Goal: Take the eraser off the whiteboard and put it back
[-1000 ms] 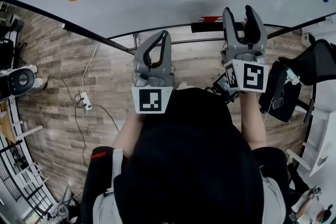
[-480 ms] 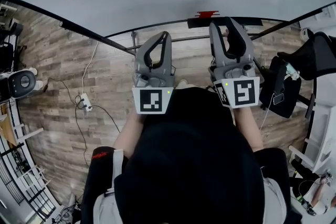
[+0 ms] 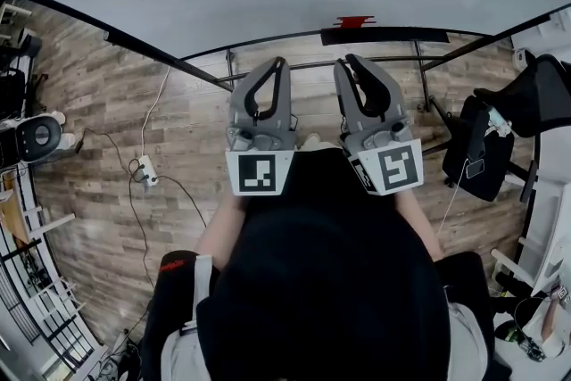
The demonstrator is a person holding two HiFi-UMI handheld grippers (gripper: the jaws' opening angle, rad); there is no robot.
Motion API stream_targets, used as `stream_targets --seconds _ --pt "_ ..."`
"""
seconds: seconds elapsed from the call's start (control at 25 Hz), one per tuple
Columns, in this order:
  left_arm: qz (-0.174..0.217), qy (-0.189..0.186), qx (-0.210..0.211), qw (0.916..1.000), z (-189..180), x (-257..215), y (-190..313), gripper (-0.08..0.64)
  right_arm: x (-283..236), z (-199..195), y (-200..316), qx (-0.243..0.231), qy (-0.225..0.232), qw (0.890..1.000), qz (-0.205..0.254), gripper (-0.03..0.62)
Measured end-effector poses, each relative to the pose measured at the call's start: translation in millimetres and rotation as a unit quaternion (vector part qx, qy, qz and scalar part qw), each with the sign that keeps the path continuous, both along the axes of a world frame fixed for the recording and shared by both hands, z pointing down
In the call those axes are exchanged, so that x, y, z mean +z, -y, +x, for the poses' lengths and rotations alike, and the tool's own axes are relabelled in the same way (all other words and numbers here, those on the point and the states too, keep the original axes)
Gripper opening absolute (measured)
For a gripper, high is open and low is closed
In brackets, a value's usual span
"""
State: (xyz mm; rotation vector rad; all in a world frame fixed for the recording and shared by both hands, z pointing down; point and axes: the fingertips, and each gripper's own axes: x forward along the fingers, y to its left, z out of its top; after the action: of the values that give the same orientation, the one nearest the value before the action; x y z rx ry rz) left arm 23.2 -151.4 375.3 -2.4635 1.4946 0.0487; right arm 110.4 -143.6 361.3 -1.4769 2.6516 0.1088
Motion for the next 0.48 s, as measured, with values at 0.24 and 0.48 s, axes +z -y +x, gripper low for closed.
stream_targets --seconds 0.24,0.48 --pt "-0.005 0.0 -0.006 1.0 -2 6 -4 0.003 13 -14 -8 -0.02 -0.001 1.0 -0.011 0.004" --pt "-0.017 0.005 -0.011 0.9998 -5 12 -8 0.002 20 -23 -16 -0.032 0.001 0.999 -0.019 0.002"
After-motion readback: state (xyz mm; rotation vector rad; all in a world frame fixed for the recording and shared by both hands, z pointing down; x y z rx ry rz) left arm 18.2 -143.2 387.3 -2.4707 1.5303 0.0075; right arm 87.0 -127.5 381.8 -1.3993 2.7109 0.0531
